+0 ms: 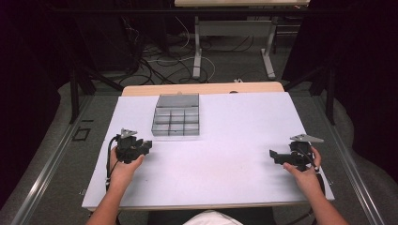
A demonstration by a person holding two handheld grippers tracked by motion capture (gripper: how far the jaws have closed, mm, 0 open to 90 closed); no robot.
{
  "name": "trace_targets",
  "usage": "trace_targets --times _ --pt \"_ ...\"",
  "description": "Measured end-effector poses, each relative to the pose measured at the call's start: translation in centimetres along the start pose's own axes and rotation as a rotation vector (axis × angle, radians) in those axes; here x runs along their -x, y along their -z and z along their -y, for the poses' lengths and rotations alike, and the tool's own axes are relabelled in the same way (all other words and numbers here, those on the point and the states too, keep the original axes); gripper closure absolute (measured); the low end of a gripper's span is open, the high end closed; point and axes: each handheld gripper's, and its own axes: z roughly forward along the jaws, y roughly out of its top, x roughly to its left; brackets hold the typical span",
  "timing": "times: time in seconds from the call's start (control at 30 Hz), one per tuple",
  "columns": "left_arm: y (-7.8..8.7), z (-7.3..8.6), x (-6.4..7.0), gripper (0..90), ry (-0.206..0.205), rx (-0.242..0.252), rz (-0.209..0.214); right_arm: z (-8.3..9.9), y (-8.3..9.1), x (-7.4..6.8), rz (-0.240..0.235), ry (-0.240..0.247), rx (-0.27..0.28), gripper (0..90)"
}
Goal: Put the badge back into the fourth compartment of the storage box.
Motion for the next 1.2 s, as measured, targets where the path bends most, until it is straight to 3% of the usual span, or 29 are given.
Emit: trace_targets --times 0.5,1.2 --pt "0.6 -1.0 0.4 57.3 0.019 0.035 0.005 0.1 -0.1 0.0 -0.001 -0.001 -0.003 0.0" --pt "0.9 -2.6 0.7 57.3 0.036 0.046 0.01 0.1 0.0 -0.2 0.003 0.001 -0.003 0.0"
